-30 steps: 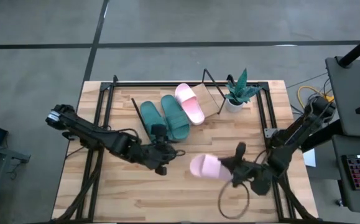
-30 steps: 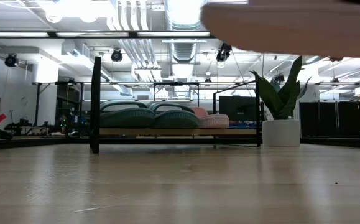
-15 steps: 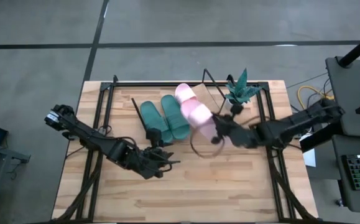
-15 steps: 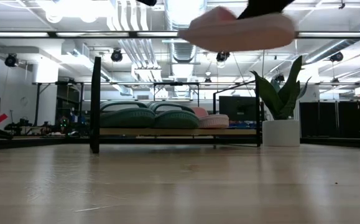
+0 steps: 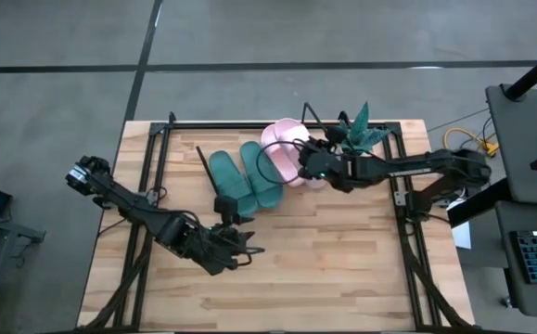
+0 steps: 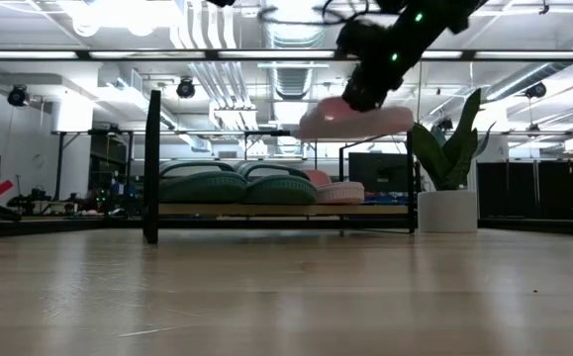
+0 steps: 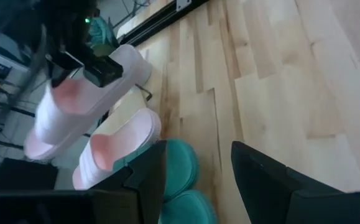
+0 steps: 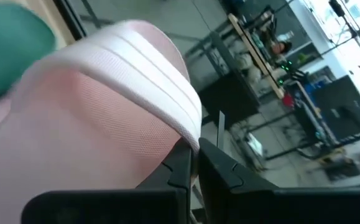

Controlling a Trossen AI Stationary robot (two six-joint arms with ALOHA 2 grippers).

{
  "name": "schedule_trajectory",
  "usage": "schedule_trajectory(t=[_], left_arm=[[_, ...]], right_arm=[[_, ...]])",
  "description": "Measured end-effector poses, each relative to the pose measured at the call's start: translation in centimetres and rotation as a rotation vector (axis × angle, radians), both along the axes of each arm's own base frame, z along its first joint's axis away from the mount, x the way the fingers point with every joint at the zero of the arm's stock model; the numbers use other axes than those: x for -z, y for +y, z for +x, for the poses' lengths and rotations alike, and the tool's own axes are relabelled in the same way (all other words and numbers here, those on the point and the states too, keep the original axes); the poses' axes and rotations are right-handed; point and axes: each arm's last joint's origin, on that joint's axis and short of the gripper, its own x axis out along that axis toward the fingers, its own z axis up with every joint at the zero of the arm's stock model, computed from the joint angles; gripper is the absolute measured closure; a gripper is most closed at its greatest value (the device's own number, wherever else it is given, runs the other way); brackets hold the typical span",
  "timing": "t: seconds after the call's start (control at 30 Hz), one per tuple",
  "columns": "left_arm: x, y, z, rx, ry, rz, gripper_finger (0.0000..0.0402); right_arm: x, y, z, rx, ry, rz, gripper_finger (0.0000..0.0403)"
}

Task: Pick and place slides into the shelf
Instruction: Put the pink slide on the shelf

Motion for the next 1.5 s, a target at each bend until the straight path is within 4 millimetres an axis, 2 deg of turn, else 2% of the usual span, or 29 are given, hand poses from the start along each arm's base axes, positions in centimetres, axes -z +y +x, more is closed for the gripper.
schedule_trajectory(t=[0.23,0.5,0.73,1.0,1.27,1.5], left_arm=[[0.8,-0.2,-1.1,-0.058,0.037,-0.019,0.0237],[1.0,-0.3,-1.8,-0.087,0.032,-0.032,0.0237],[0.7,-0.2,-1.9,-0.088,0.019,-0.038,0.0237],[0.6,-0.1,-2.0,-0.097,0.011,-0.052,0.0237],[0.6,-0.1,-2.0,-0.097,0.011,-0.052,0.0237],[0.6,-0.1,-2.0,-0.096,0.012,-0.052,0.0237]], right_arm=[[1.0,-1.8,0.8,0.056,0.105,-0.04,0.0392],[0.9,-3.3,-0.1,0.121,0.14,-0.061,0.0392],[1.5,-4.6,-0.3,0.078,0.156,0.001,0.0392],[1.9,-5.8,-0.8,0.125,0.171,0.002,0.0392],[4.2,-7.2,-0.3,0.149,0.239,0.027,0.0392],[6.0,-7.9,0.5,0.093,0.244,0.09,0.0392]])
